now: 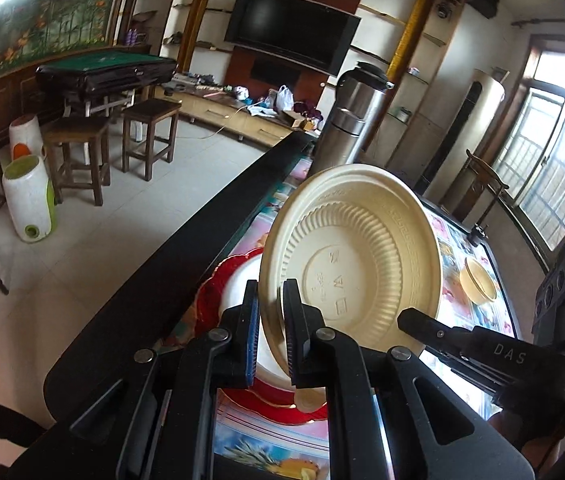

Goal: Organize plates and bowls
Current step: 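Lower the beige bowl with both grippers into the white bowls on the stack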

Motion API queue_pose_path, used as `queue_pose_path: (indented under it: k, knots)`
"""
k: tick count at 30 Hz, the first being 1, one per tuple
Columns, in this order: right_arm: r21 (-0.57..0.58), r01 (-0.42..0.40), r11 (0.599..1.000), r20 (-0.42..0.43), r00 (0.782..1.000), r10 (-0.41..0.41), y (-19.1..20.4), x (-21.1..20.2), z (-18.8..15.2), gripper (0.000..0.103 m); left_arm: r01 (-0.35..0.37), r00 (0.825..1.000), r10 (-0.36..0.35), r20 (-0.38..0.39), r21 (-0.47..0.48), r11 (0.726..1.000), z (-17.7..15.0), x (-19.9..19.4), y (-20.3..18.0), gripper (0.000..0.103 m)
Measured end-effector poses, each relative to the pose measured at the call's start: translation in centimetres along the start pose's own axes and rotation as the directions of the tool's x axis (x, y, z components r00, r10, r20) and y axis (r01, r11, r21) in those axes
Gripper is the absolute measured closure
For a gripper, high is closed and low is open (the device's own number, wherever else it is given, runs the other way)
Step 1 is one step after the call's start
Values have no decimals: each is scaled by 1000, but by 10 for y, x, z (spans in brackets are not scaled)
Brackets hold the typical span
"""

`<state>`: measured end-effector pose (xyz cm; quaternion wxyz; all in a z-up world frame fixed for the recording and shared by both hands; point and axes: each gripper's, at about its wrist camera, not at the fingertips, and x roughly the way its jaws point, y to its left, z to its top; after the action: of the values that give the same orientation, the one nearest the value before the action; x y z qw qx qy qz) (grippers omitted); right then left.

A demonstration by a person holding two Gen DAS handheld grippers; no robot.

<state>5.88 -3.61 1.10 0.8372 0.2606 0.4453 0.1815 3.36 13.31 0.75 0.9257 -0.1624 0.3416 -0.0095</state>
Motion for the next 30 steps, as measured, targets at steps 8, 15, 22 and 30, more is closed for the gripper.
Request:
queue_pose_path:
  k: [8,15,22,30]
  knots:
    - [21,19,1000,-26,999,-19,-8,18,1,93,13,998,-15,-57,-34,999,-5,19,11,94]
    - [33,43,999,-29,999,-42,-17,27,-3,93,23,995,-28,-93,-54,998,-7,29,16,94]
    - [37,55,998,-39,998,-54,-22,38,-8,93,18,993,-30,-114,-107,994,-6,37,31,94]
    - [24,79,997,3,997,-79,-26,41,-7,93,1,997,-13,-82,-149,989,-1,34,44,94]
